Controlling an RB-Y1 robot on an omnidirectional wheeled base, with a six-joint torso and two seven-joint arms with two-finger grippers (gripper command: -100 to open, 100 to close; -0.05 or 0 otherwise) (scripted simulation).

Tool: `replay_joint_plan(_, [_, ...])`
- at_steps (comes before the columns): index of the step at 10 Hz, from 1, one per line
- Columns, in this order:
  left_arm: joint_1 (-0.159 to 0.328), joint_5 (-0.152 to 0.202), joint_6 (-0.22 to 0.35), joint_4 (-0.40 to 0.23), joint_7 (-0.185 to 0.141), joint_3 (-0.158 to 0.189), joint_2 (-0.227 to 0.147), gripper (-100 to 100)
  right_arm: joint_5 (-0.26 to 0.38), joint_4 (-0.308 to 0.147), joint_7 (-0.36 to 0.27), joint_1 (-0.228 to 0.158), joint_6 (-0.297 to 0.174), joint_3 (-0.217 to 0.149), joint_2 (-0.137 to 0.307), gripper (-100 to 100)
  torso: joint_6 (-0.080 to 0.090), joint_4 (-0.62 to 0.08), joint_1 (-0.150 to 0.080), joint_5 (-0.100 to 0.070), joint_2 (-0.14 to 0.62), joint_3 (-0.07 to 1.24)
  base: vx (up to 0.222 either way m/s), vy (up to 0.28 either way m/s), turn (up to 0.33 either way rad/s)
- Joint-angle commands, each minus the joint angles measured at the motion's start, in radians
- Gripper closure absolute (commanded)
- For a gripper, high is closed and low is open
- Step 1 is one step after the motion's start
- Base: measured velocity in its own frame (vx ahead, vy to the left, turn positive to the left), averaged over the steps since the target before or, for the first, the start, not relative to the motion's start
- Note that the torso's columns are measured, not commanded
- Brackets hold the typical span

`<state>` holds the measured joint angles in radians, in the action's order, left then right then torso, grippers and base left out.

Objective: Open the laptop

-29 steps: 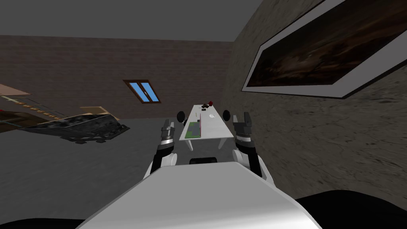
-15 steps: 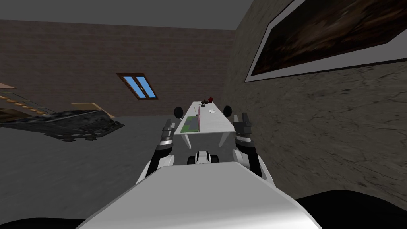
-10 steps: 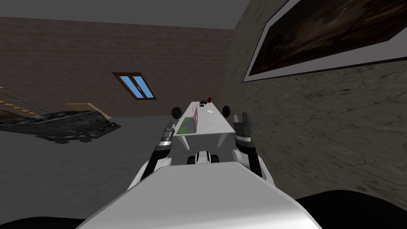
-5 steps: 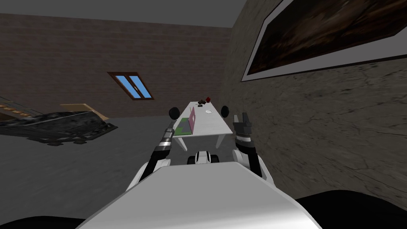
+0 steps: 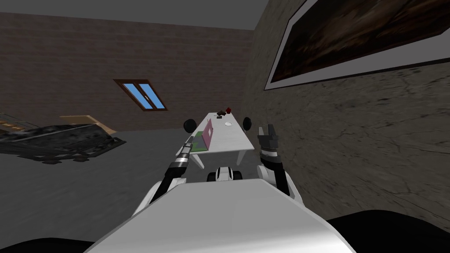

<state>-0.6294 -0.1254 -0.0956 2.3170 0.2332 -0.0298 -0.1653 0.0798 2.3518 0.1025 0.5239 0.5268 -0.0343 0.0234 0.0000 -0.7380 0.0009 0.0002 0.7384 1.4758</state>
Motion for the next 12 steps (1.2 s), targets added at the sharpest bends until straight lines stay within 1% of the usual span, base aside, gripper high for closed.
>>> replay_joint_plan(1, [-0.019, -0.021, 0.055, 0.012, 0.015, 0.003, -0.04, -100, 0.0, 0.0, 0.0, 0.0, 0.0, 0.0, 0.0, 0, 0.0, 0.0, -0.001, 0.0, 0.0, 0.0, 0.052, -0.104, -0.013])
replay_joint_plan(5, [-0.038, -0.044, 0.115, 0.026, 0.03, 0.007, -0.081, -100, 0.0, 0.0, 0.0, 0.0, 0.0, 0.0, 0.0, 0, 0.0, 0.0, 0.0, 0.0, 0.0, 0.0, 0.029, -0.072, -0.011])
replay_joint_plan(6, [-0.048, -0.056, 0.146, 0.033, 0.038, 0.009, -0.1, -100, 0.0, 0.0, 0.0, 0.0, 0.0, 0.0, 0.0, 0, 0.0, 0.0, -0.001, 0.0, 0.0, 0.0, 0.048, -0.099, -0.021])
replay_joint_plan(7, [-0.053, -0.061, 0.161, 0.036, 0.041, 0.01, -0.109, -100, 0.0, 0.0, 0.0, 0.0, 0.0, 0.0, 0.0, 0, 0.0, 0.0, -0.003, -0.001, -0.001, 0.001, 0.063, -0.105, -0.016])
replay_joint_plan(8, [-0.061, -0.071, 0.187, 0.042, 0.048, 0.011, -0.125, -100, 0.0, 0.0, 0.0, 0.0, 0.0, 0.0, 0.0, 0, 0.0, 0.001, -0.002, -0.001, -0.002, 0.001, 0.054, -0.105, -0.005])
replay_joint_plan(10, [-0.069, -0.08, 0.212, 0.047, 0.054, 0.013, -0.142, -100, 0.0, 0.0, 0.0, 0.0, 0.0, 0.0, 0.0, 0, 0.001, 0.0, 0.0, 0.0, -0.001, 0.001, 0.029, -0.078, -0.015])
replay_joint_plan(11, [-0.067, -0.077, 0.199, 0.044, 0.052, 0.012, -0.135, -100, 0.0, 0.0, 0.0, 0.0, 0.0, 0.0, 0.0, 0, 0.0, 0.0, 0.001, 0.0, 0.0, 0.0, 0.011, -0.027, -0.001])
replay_joint_plan(12, [-0.078, -0.077, 0.219, 0.071, 0.053, 0.014, -0.139, -100, 0.0, 0.0, 0.0, 0.0, 0.0, 0.0, 0.0, 0, 0.0, 0.0, 0.002, 0.001, 0.001, -0.001, 0.098, -0.014, -0.024])
